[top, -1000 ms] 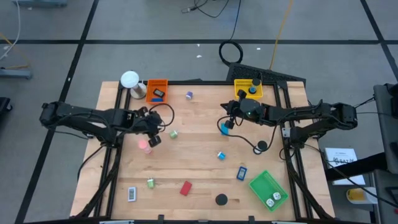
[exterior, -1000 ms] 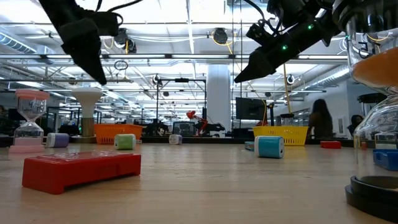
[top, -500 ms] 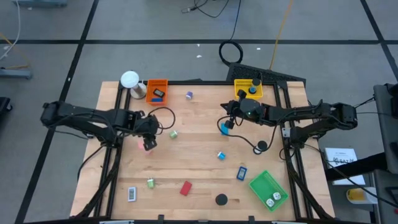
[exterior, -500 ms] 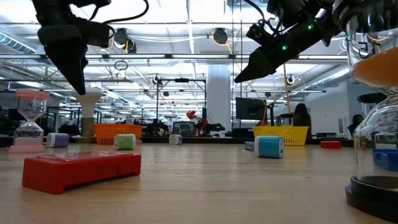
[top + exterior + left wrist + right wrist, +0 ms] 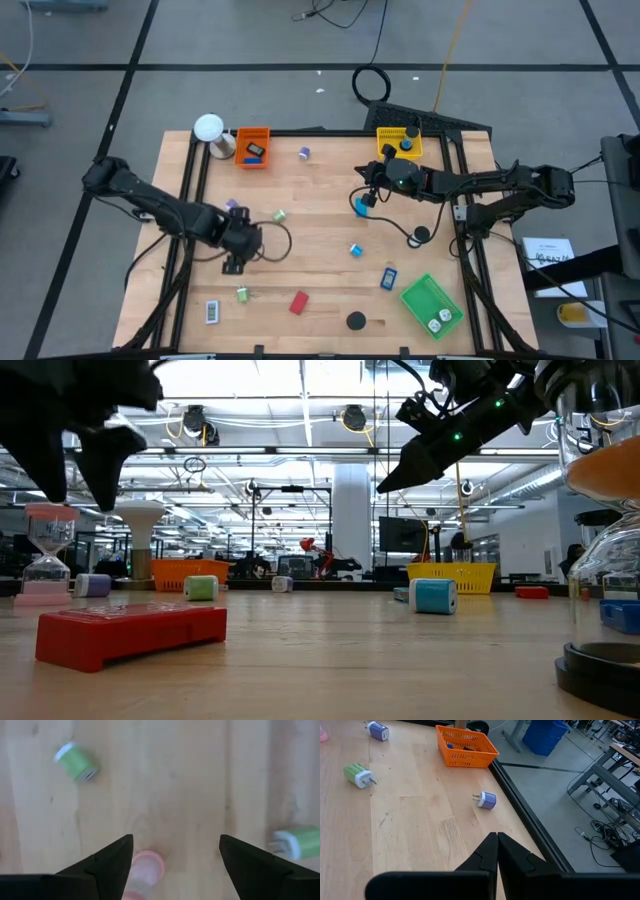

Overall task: Pick & Place Office items
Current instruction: Put the pink hourglass into the yellow bin

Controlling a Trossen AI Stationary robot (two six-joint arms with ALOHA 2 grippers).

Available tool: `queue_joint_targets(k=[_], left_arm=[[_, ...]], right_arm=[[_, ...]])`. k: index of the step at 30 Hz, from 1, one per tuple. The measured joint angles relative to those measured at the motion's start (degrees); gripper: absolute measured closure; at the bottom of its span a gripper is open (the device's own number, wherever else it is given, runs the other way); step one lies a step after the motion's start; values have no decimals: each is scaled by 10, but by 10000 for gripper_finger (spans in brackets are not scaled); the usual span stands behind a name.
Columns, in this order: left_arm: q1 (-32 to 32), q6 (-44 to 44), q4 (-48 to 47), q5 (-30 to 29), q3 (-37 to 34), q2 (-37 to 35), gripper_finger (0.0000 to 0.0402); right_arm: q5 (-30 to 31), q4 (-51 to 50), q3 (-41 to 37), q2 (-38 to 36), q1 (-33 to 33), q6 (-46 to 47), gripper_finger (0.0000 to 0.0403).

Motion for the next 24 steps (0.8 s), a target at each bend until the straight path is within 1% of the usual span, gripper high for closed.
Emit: queue_joint_targets(k=[3,6,8,11,14,20,24], left_arm=[[-30,14,-11,1,32,24,110],[-58,2,-45,4,61,48,120],[-71,-38,-95,-2,78,60,122],[-74,-122,-171,-6,90,65,117],[-55,-169,-204,-1,87,65,108],[-3,-171,-194,-4,59,39,105],[35,-163,-192,-4,35,38,105]], right_arm=[[0,0,0,0,0,0,401],[0,0,0,0,0,0,401],[0,0,0,0,0,0,401],[0,0,0,0,0,0,401],[0,0,0,0,0,0,401],[0,0,0,0,0,0,401],[0,0,0,0,0,0,401]])
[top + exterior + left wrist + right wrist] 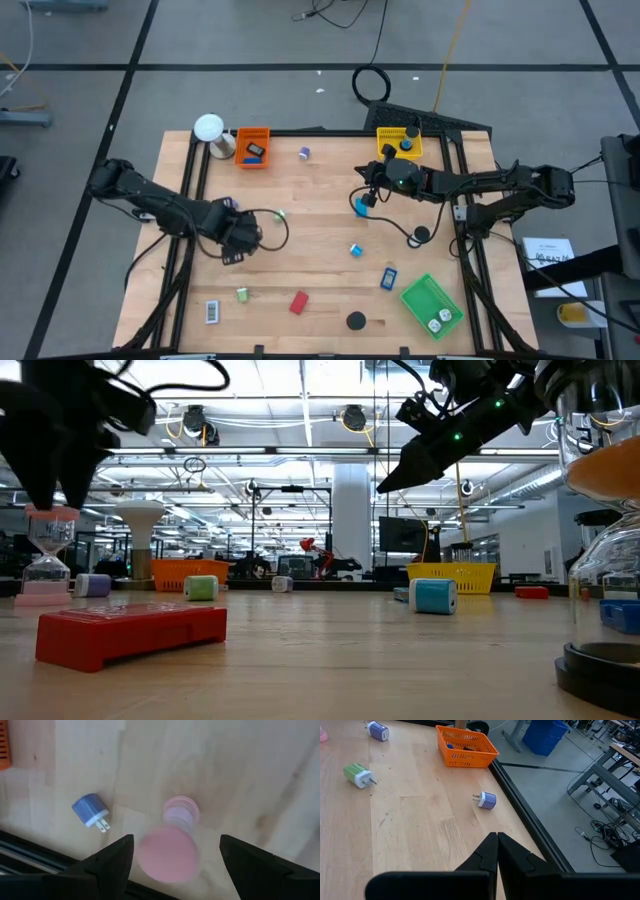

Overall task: Pick & Place Office items
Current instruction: Put the pink hourglass into the yellow bin

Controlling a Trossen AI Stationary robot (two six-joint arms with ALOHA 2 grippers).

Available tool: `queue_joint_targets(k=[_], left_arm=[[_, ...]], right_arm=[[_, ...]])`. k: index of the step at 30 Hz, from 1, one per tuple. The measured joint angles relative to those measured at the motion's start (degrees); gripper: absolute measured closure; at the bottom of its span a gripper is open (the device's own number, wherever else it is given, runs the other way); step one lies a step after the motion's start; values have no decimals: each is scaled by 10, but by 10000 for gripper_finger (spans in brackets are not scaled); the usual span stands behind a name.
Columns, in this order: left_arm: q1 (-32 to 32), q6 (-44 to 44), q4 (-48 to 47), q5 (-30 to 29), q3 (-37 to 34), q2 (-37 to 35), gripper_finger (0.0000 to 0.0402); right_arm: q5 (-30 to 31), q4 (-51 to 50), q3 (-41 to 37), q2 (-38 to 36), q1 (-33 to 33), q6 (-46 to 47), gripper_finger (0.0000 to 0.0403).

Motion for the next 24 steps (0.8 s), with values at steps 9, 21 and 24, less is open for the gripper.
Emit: queue_joint_targets(k=[9,21,24], left_arm=[[19,4,14,8,-62,0,105],[18,40,53,-1,-72,-1,208],[19,59,50,-3,-64,0,208]], right_arm=[[0,0,0,0,0,0,401],[0,0,0,0,0,0,401],[0,0,0,0,0,0,401]])
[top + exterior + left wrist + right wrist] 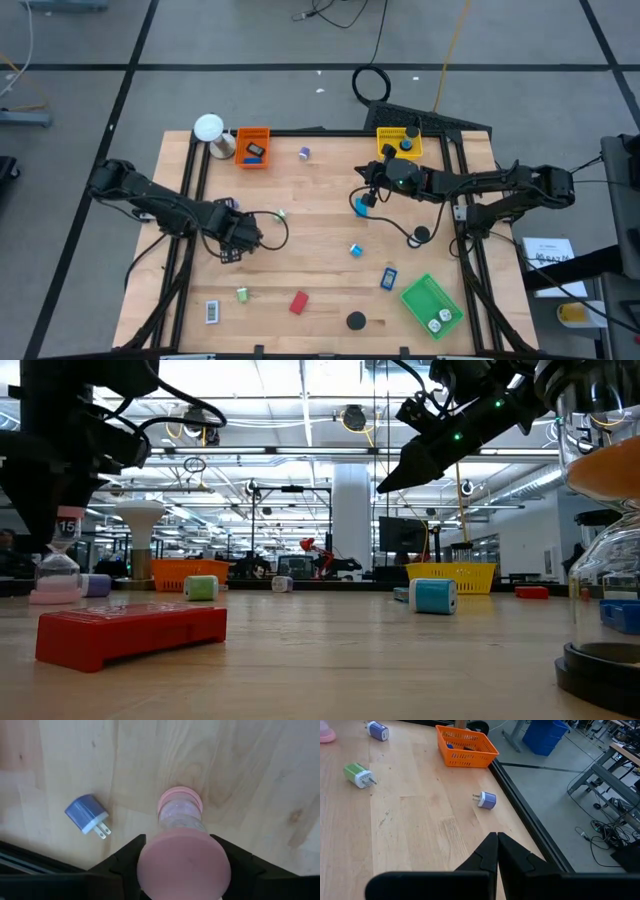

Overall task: Pick & Place Office items
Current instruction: Put the pink hourglass into the yellow bin

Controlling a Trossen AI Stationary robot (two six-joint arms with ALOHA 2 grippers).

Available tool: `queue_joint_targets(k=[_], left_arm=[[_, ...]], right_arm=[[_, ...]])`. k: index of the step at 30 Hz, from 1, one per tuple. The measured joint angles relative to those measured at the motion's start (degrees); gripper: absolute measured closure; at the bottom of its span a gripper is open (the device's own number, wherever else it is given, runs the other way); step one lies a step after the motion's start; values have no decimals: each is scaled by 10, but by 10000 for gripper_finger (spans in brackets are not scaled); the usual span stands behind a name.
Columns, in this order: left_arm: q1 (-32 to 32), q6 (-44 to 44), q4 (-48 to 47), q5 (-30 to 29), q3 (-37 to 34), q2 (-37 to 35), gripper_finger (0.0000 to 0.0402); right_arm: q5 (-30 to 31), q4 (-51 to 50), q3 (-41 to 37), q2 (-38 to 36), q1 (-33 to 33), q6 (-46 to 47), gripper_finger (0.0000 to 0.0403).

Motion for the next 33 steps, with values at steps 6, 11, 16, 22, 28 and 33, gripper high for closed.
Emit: queue_joint_targets(k=[6,11,16,22,28,33], left_arm=[[23,80,6,-52,101,0,203],[107,220,89,-73,182,9,207],[216,325,195,5,208,46,207],[273,407,214,40,258,158,207],[283,463,224,69,339,266,207],[284,475,226,80,393,324,207]], right_arm=[[0,0,0,0,0,0,401],[0,0,0,0,0,0,401],[0,0,0,0,0,0,401],[0,0,0,0,0,0,401],[0,0,0,0,0,0,401],[0,0,0,0,0,0,401]])
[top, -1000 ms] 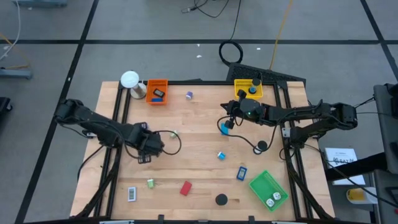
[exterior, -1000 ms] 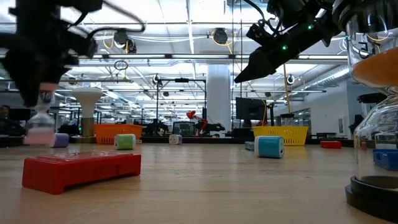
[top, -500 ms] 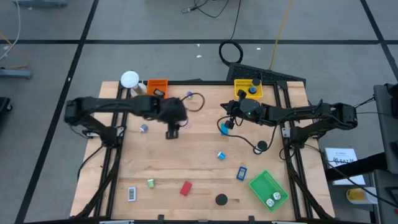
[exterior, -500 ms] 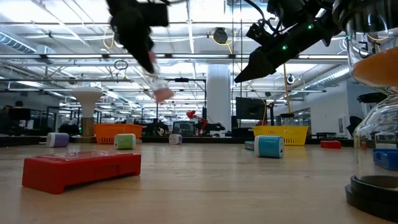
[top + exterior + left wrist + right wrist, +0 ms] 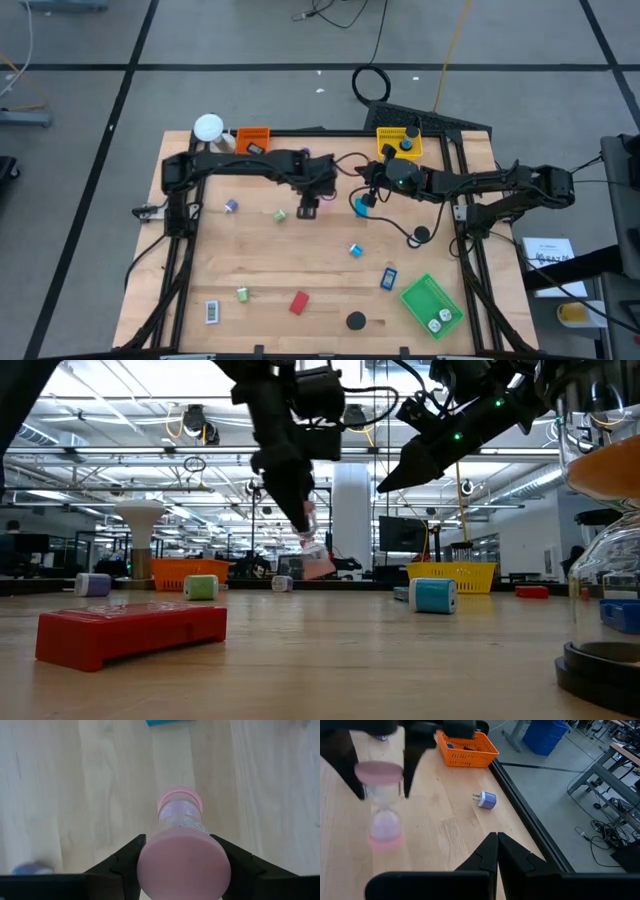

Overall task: Pick & Place Office items
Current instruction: Put the pink hourglass into the yellow bin

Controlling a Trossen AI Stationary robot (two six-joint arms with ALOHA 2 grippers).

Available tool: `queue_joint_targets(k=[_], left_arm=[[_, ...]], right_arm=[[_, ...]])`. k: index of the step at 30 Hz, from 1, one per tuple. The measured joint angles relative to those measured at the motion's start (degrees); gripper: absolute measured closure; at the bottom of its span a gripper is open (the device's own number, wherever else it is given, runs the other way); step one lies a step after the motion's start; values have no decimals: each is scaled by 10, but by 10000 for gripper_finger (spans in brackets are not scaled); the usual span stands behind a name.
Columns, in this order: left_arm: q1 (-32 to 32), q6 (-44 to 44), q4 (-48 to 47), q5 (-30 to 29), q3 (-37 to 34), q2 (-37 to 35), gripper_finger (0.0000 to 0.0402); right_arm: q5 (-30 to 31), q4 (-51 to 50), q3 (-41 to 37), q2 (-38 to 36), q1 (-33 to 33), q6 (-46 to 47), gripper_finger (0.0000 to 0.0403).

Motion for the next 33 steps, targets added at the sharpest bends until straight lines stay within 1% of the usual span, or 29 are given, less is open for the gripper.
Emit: queue_joint_targets(k=[6,12,15,19,22,24,26,29,31,33], left_arm=[[3,6,5,0,15,45,195],[9,3,13,0,15,54,192],[8,0,14,-2,15,47,185],[8,-2,7,-4,15,34,159],[7,19,-11,-20,14,13,142],[4,24,-27,-36,14,-12,142],[5,25,-31,-37,6,-42,155],[15,17,7,-15,-40,-103,194],[23,4,60,4,-93,-152,226],[30,-8,129,22,-162,-203,257]], right_arm=[[0,0,0,0,0,0,401],[0,-1,0,0,0,0,401],[0,0,0,0,0,0,401],[0,0,0,0,0,0,401],[0,0,0,0,0,0,401],[0,0,0,0,0,0,401],[0,0,0,0,0,0,401],[0,0,0,0,0,0,401],[0,0,0,0,0,0,401],[0,0,0,0,0,0,401]])
